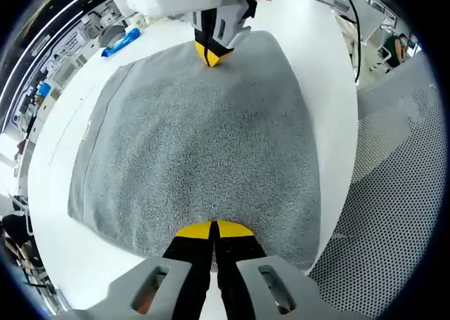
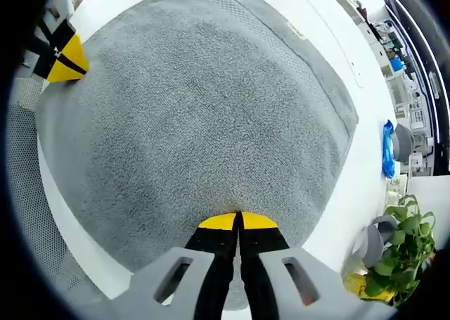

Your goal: Fold the towel on the table until its edges align and the towel forms a compact rectangular stack.

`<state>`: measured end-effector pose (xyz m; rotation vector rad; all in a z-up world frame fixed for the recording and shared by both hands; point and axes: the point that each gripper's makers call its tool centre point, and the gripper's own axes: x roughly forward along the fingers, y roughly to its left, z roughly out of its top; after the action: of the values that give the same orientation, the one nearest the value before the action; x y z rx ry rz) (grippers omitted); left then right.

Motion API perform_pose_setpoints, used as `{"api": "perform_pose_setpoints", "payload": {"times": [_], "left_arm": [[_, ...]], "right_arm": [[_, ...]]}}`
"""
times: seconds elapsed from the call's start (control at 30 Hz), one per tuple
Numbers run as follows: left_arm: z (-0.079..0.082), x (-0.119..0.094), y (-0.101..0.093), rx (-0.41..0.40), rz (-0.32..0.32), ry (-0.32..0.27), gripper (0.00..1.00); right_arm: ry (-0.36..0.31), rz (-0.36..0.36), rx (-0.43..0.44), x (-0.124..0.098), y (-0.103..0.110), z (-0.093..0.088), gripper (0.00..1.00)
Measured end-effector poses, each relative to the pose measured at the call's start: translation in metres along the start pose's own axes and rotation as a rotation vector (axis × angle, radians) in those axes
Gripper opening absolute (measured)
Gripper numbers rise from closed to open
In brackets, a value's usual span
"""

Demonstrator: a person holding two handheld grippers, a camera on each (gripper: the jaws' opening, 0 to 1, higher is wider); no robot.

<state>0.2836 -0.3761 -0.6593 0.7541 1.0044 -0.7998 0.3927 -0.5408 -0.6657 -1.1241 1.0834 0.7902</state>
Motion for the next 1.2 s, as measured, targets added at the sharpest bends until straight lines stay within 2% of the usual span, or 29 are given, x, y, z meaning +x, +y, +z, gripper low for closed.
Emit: {"api": "perform_pose_setpoints", "payload": {"times": [0.03, 0.17, 0.2, 0.27, 0.3, 0.33, 0.4, 0.5, 0.6, 0.7, 0.77, 0.83, 0.93, 1.0, 1.1, 1.2], "left_arm": [[0.000, 0.000, -0.001, 0.031, -0.006, 0.012, 0.00], [-0.001, -0.001, -0.002, 0.030, 0.003, 0.001, 0.00], [-0.001, -0.001, -0.002, 0.047, 0.013, -0.014, 0.00], [0.000, -0.002, -0.002, 0.138, 0.033, -0.051, 0.00], [-0.001, -0.002, -0.002, 0.129, 0.034, -0.067, 0.00], [-0.002, -0.002, -0.002, 0.109, 0.032, -0.083, 0.00], [-0.002, -0.003, -0.001, 0.074, 0.024, -0.140, 0.00], [-0.005, -0.004, -0.001, 0.091, 0.013, -0.140, 0.00], [-0.003, -0.003, -0.002, 0.138, 0.026, -0.111, 0.00], [-0.006, -0.004, -0.003, 0.321, 0.115, -0.034, 0.00], [-0.007, -0.004, -0.004, 0.387, 0.168, 0.001, 0.00], [-0.008, -0.004, -0.005, 0.436, 0.186, 0.039, 0.00], [-0.008, -0.004, -0.004, 0.447, 0.189, 0.047, 0.00], [-0.010, -0.005, -0.002, 0.438, 0.186, 0.029, 0.00], [-0.009, -0.005, -0.001, 0.375, 0.163, -0.010, 0.00], [-0.010, -0.006, 0.000, 0.365, 0.155, -0.030, 0.00]], "right_arm": [[0.004, 0.005, -0.004, 0.000, 0.001, 0.000, 0.00], [0.035, -0.002, 0.027, 0.000, 0.001, 0.001, 0.00], [0.041, -0.016, 0.028, 0.000, 0.002, 0.001, 0.00], [0.065, -0.047, 0.020, 0.000, 0.004, 0.000, 0.00], [0.086, -0.062, -0.001, 0.000, 0.004, -0.001, 0.00], [0.109, -0.082, -0.060, 0.000, 0.005, -0.001, 0.00], [0.125, -0.109, -0.112, -0.001, 0.006, -0.001, 0.00], [0.150, -0.117, -0.188, -0.001, 0.008, -0.003, 0.00], [0.163, -0.108, -0.142, -0.002, 0.010, -0.004, 0.00], [0.186, -0.114, -0.108, -0.002, 0.013, -0.009, 0.00], [0.190, -0.114, -0.173, -0.002, 0.013, -0.008, 0.00], [0.184, -0.112, -0.166, -0.003, 0.013, -0.008, 0.00], [0.162, -0.090, -0.081, -0.004, 0.016, -0.010, 0.00], [0.154, -0.092, -0.064, -0.004, 0.016, -0.011, 0.00], [0.139, -0.113, -0.092, -0.005, 0.019, -0.010, 0.00], [0.132, -0.142, -0.140, -0.004, 0.020, -0.011, 0.00]]}}
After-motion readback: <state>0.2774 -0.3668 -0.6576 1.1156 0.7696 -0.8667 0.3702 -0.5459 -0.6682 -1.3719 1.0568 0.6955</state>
